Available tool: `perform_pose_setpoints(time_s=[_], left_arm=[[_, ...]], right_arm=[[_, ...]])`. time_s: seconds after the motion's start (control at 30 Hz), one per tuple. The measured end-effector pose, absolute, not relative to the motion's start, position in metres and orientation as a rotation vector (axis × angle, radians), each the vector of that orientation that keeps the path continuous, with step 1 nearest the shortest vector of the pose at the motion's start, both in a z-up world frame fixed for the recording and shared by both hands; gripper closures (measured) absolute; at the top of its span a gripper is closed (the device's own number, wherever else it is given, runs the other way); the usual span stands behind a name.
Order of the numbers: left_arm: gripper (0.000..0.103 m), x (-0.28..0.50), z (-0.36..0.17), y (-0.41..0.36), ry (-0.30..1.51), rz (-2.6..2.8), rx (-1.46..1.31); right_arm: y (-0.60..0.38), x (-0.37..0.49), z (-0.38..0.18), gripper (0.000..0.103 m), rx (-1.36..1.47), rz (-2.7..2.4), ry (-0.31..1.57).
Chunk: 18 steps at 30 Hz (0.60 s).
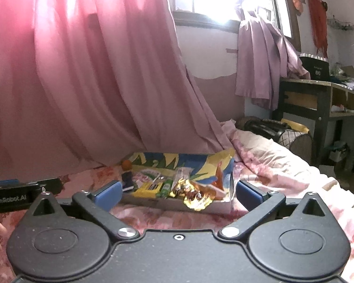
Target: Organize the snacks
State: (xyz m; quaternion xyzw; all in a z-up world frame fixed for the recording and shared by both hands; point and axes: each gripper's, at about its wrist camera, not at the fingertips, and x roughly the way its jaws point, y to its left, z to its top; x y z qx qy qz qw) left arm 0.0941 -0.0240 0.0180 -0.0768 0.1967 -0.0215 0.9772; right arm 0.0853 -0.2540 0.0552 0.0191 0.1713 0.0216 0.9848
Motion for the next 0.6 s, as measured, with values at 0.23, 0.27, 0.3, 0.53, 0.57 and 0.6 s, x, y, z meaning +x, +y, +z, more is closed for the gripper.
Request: perform_pose_setpoints(time_s=[0.23, 0.27, 0.3, 0.53, 0.57, 0.6], left_arm=[[0.000, 0.075, 0.016, -0.017, 0.405, -0.026, -0.159], [0.000, 0.072, 0.015, -0.017, 0.405, -0.021, -0.158], [0.000, 0.069, 0.014, -0.016, 0.405, -0.016, -0.153], [0.000, 0.052, 0.011, -0.016, 0.416, -0.008, -0.116], [0.000, 0.049, 0.009, -0.016, 0.420, -0.008, -0.113], [0.000, 0.046, 0.008, -0.015, 0.424, -0.006, -0.109]], right_arm=[[-0.249, 0.062, 0.051, 0.001, 0.050, 0.031, 0.360], [-0.248, 0.059, 0.050, 0.001, 0.050, 0.029, 0.364], [-0.247, 0.056, 0.049, 0.001, 0.051, 0.027, 0.369], [-0.242, 0.038, 0.046, 0.001, 0.066, 0.020, 0.388], [-0.242, 0.036, 0.044, 0.001, 0.069, 0.019, 0.393], [-0.241, 0.034, 0.043, 0.001, 0.071, 0.018, 0.400]])
